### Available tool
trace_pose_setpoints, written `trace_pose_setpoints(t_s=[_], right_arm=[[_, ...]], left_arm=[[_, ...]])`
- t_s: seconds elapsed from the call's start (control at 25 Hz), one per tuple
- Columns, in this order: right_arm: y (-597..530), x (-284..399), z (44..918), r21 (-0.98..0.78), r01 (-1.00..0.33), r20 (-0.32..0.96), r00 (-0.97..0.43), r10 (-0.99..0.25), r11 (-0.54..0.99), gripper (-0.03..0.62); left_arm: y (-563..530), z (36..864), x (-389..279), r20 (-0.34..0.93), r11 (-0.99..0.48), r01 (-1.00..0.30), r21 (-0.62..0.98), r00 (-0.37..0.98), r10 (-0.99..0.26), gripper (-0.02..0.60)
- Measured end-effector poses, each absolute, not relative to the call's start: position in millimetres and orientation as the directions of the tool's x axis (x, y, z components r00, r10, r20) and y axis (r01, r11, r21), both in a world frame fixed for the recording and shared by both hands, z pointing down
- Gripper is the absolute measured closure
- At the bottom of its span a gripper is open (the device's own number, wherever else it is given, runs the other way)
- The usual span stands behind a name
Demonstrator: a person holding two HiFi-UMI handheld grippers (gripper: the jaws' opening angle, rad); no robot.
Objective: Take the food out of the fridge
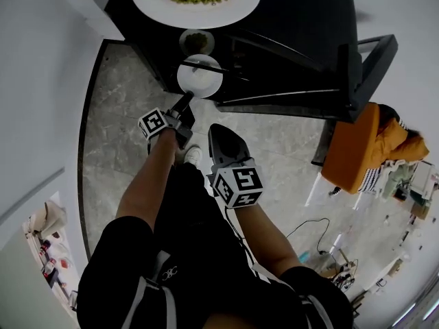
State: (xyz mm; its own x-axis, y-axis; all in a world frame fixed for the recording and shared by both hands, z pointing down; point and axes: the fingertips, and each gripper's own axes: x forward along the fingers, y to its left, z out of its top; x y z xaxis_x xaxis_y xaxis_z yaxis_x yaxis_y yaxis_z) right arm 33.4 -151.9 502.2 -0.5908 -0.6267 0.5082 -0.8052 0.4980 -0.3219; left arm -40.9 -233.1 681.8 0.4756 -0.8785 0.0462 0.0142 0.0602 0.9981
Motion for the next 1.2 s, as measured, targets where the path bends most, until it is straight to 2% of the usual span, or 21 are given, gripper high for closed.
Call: trace_pose_setpoints(t_s=[0.08, 0.4, 0.84, 1.2], right_arm=[[-152, 31, 499, -0.326, -0.807, 0.502, -0.589, -0.634, 0.492, 0.595], [-161, 37, 488, -0.333, -0.834, 0.478, -0.552, -0.684, 0.440, 0.595], [-176, 105, 457, -0.255, -0.924, 0.457, -0.374, -0.807, 0.284, 0.595], [-171, 114, 404, -0.224, -0.938, 0.403, -0.335, -0.852, 0.263, 0.595]], left_arm=[[-211, 685, -40, 0.077, 0.092, 0.005, 0.996, 0.499, -0.863, 0.574], [-143, 638, -38, 0.068, 0.105, 0.029, 0.994, 0.584, -0.809, 0.574], [-109, 489, -59, 0.036, 0.064, 0.022, 0.998, 0.625, -0.780, 0.574], [-112, 374, -27, -0.043, -0.030, 0.032, 0.999, 0.704, -0.709, 0.574]])
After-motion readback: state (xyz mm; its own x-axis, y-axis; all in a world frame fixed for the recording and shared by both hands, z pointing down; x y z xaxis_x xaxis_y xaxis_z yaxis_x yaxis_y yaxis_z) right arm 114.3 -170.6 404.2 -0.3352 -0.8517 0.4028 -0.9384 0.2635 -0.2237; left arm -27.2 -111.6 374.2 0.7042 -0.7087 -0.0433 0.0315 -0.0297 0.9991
